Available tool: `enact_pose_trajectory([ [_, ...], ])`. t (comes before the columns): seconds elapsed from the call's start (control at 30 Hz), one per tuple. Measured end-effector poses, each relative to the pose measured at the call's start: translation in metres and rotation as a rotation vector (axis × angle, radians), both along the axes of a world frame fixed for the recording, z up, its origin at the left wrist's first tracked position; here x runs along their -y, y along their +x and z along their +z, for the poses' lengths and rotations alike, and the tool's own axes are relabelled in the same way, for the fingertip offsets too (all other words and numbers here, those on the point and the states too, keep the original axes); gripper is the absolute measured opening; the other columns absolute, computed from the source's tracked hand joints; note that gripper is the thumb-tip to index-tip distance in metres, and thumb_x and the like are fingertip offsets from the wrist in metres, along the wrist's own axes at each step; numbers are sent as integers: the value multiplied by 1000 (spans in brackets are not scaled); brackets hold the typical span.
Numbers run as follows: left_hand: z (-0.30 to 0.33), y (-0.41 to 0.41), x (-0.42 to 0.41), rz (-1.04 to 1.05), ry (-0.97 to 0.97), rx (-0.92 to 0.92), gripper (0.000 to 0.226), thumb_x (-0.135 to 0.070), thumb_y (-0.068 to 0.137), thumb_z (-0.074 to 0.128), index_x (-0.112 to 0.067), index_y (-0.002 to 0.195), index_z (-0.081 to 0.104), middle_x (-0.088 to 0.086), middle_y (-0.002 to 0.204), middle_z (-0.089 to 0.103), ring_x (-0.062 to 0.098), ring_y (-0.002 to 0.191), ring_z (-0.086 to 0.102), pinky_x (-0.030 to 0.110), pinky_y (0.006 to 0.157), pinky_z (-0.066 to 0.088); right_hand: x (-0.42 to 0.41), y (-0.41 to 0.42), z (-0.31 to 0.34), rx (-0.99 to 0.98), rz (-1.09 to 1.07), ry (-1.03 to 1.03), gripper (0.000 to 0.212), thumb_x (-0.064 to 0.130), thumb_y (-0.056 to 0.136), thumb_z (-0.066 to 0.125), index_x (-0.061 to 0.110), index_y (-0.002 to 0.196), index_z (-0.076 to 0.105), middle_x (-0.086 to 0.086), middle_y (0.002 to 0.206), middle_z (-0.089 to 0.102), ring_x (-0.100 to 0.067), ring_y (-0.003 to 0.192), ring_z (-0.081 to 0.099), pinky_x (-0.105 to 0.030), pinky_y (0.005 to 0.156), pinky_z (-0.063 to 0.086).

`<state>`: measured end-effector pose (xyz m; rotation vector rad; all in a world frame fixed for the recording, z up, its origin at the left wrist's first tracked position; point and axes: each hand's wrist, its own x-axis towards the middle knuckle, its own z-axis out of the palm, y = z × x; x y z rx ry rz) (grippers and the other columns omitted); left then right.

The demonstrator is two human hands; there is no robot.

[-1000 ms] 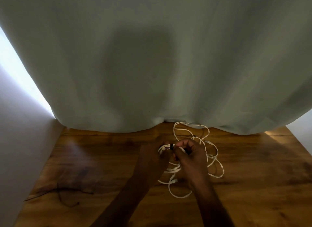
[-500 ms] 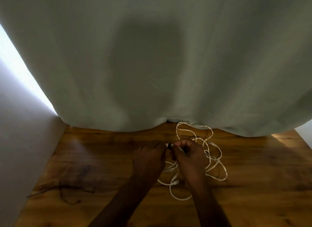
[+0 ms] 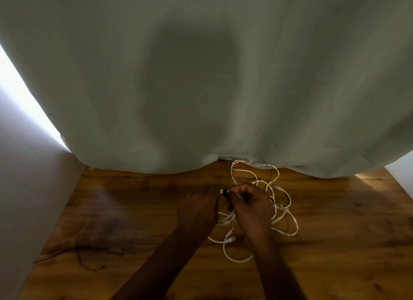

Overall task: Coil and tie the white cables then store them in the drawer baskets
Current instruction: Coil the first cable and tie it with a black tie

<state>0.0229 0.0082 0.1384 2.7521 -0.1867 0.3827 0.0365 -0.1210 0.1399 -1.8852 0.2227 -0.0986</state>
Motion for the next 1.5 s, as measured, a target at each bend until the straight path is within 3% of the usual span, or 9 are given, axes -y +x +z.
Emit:
enact_pose_trajectory([
  [0.33, 6, -4, 2, -56, 164, -188, 32, -16, 101, 41, -14, 131, 50, 4, 123, 60, 22, 107, 58, 27, 79, 37, 0, -2, 2, -16, -11, 14, 11, 11, 81, 77, 21, 79, 75, 4, 64, 73, -12, 60, 70, -39, 67, 60],
  [0.53, 15, 4, 1, -116, 258, -186, 47, -10, 76, 76, -1, 120, 61, 17, 104, 68, 31, 91, 68, 32, 71, 51, 2, 0, 6, -23, 14, -9, 12, 11, 83, 75, 21, 77, 74, 6, 63, 72, -7, 59, 68, -27, 62, 54],
  [0.63, 16, 8, 4, -152, 310, -257, 46, -9, 97, 48, -6, 141, 38, 16, 133, 55, 32, 114, 57, 38, 88, 46, 4, 1, 5, -13, 28, -32, 16, 10, 83, 75, 24, 75, 73, 6, 63, 72, -6, 60, 68, -25, 63, 54],
  [0.73, 15, 10, 4, -196, 364, -255, 43, -6, 98, 40, -7, 141, 36, 16, 135, 51, 32, 116, 55, 37, 87, 43, 6, 1, 3, -15, 53, -31, 15, 9, 83, 75, 23, 79, 73, 4, 66, 72, -8, 62, 69, -24, 61, 55],
  [0.9, 11, 9, 0, -225, 390, -240, 44, -6, 98, 41, -6, 142, 34, 16, 133, 50, 32, 112, 56, 37, 82, 43, 6, 0, -5, -44, 52, -10, 11, 14, 84, 76, 24, 89, 77, 5, 68, 74, -7, 64, 71, -20, 64, 54],
  [1.0, 5, 11, -4, -231, 324, -201, 51, -7, 82, 68, -6, 130, 52, 15, 115, 62, 30, 89, 66, 33, 65, 47, 5, 2, -5, -34, 63, 0, 8, 15, 85, 76, 22, 87, 79, 5, 65, 74, -6, 63, 70, -20, 66, 53],
  [1.1, 1, 13, -9, -188, 297, -266, 57, -13, 92, 57, -12, 144, 35, 11, 133, 52, 29, 110, 58, 35, 84, 46, 6, 4, -7, -50, 68, 38, 7, 18, 84, 77, 22, 89, 79, 4, 67, 74, -11, 65, 72, -35, 72, 59],
  [1.2, -1, 16, -13, -104, 276, -249, 51, -14, 95, 51, -16, 143, 34, 6, 132, 52, 25, 111, 57, 33, 86, 44, 5, 3, -10, -52, 83, 61, 8, 18, 86, 77, 23, 92, 78, 4, 71, 76, -12, 69, 73, -39, 75, 61],
  [1.5, -16, 6, -40, 3, 13, -180, 29, -17, 97, 48, -15, 125, 53, 4, 114, 64, 22, 101, 60, 28, 79, 41, -9, -2, -19, -66, 166, 38, 14, 20, 85, 79, 29, 95, 78, 11, 85, 77, -3, 77, 72, -20, 67, 56],
])
